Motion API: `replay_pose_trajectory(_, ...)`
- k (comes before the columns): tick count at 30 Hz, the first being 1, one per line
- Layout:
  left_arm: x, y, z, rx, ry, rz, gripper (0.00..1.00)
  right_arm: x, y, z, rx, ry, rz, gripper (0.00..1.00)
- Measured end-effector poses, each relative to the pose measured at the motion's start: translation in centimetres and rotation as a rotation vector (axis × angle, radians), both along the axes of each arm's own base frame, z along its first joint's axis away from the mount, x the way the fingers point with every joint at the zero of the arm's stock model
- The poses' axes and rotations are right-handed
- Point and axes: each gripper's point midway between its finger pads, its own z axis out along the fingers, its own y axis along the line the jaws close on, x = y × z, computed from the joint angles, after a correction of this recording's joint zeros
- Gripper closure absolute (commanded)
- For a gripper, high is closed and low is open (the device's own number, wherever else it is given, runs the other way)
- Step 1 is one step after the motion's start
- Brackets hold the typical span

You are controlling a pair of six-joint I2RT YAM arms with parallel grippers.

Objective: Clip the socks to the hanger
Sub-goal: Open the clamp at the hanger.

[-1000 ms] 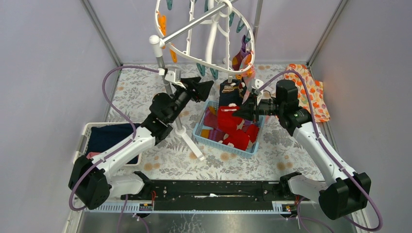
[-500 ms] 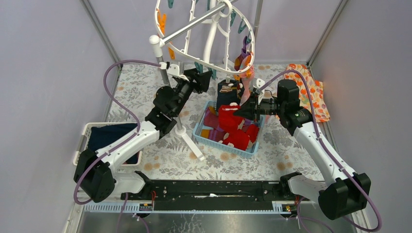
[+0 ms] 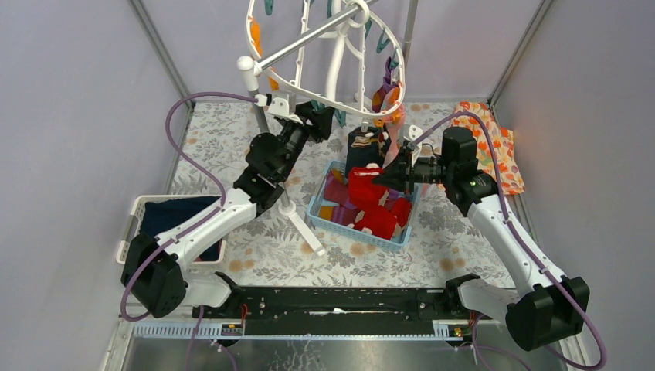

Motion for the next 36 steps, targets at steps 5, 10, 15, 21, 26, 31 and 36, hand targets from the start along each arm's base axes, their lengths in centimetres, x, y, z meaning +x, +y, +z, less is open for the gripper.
replay_pose_trajectory(5,0.1,0.1,-0.2,-0.003,0.009,0.006,0.36,0.0,0.0,0.0,0.0,0.0,0.0,1.0)
replay_pose_trajectory(10,-0.5,0.1,-1.1,-0.024,0.043,-0.014,0.36,-0.1,0.0,0.1,0.004,0.001,0.007,1.0)
replay_pose_trajectory(15,-2.4,0.4,-3.3,-0.043,0.096,-0.065,0.35,-0.2,0.0,0.1,0.007,0.002,0.014,1.0)
replay_pose_trajectory(21,-4.3,-0.2,-3.8,-0.07,0.121,-0.138,0.37,-0.2,0.0,0.1,0.007,0.002,0.014,1.0)
replay_pose_trajectory(26,-5.6,-2.2,-4.0,-0.075,0.14,-0.187,0.39,-0.2,0.0,0.1,0.007,0.002,0.013,1.0)
replay_pose_trajectory(31,-6.6,-4.7,-5.5,-0.06,0.191,-0.22,0.39,-0.2,0.0,0.1,0.007,0.002,0.012,1.0)
replay_pose_trajectory(36,-5.2,-4.8,-5.3,-0.064,0.201,-0.164,0.38,-0.2,0.0,0.1,0.007,0.002,0.014,1.0)
